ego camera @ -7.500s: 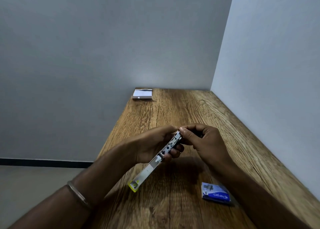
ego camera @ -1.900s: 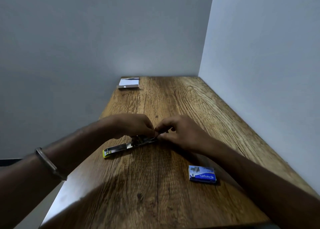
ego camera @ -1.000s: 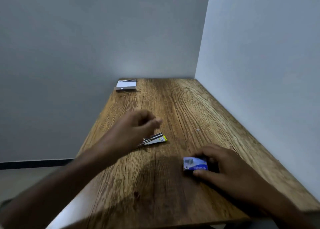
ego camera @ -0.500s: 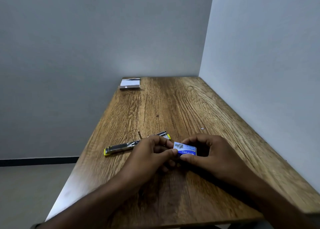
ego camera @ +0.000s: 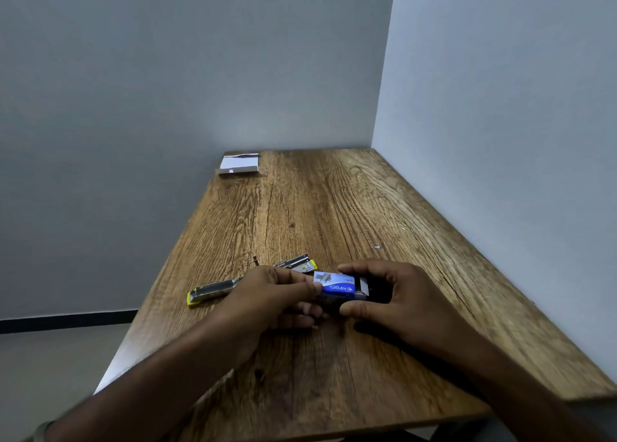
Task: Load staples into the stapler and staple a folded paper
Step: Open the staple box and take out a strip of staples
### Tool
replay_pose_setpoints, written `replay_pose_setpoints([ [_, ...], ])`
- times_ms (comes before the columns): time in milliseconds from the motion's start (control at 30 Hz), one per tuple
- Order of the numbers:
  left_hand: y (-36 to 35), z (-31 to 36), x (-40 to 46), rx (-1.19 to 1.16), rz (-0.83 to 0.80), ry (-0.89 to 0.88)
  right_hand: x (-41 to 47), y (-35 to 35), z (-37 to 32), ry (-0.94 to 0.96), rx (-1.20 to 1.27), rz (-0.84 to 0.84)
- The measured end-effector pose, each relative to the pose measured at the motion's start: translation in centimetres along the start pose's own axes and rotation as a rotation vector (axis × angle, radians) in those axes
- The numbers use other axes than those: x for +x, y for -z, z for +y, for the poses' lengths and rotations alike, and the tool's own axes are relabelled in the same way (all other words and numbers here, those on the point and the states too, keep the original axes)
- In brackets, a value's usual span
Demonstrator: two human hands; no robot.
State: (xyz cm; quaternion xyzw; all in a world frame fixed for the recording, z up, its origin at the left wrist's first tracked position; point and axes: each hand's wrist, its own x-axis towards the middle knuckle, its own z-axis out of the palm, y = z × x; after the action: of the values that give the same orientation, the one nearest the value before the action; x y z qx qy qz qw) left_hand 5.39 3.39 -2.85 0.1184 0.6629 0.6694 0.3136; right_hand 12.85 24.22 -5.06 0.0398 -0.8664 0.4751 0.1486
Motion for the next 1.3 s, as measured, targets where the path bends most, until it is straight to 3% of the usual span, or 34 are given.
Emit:
replay_pose_setpoints([
  [200, -0.3, 0.1, -0.2, 0.052, 0.038, -0.040, -0.2, 0.9, 0.5, -0.029, 0.014, -0.002],
  [333, -0.5, -0.7, -0.2, 0.816, 0.136, -0.459, -0.4, 0.8, 0.3, -0.030, 0.003, -0.049],
  [400, -1.0, -1.0, -0.1, 0.965, 0.126, -0.600, -0.4, 0.7, 0.3, -0.006, -0.026, -0.060],
  [633, -0.8, -1.2, 0.4, 0.927, 0.165, -0.606, -0.8, 2.0, 1.0, -0.010, -0.123, 0.014],
  [900, -0.7, -1.5, 1.1, 0.999, 0.147, -0.589, -0.5, 2.1, 0.8, -0.048, -0.128, -0.023],
  [1067, -1.2, -1.7, 1.6, 1.052, 0.141, -0.606, 0.4, 2.6, -0.1, -0.042, -0.156, -0.088],
  [1300, -1.2, -1.6, 1.8, 1.045, 0.127, -0.616, 2.8, 3.6, -2.4, 0.032, -0.470, -0.332],
])
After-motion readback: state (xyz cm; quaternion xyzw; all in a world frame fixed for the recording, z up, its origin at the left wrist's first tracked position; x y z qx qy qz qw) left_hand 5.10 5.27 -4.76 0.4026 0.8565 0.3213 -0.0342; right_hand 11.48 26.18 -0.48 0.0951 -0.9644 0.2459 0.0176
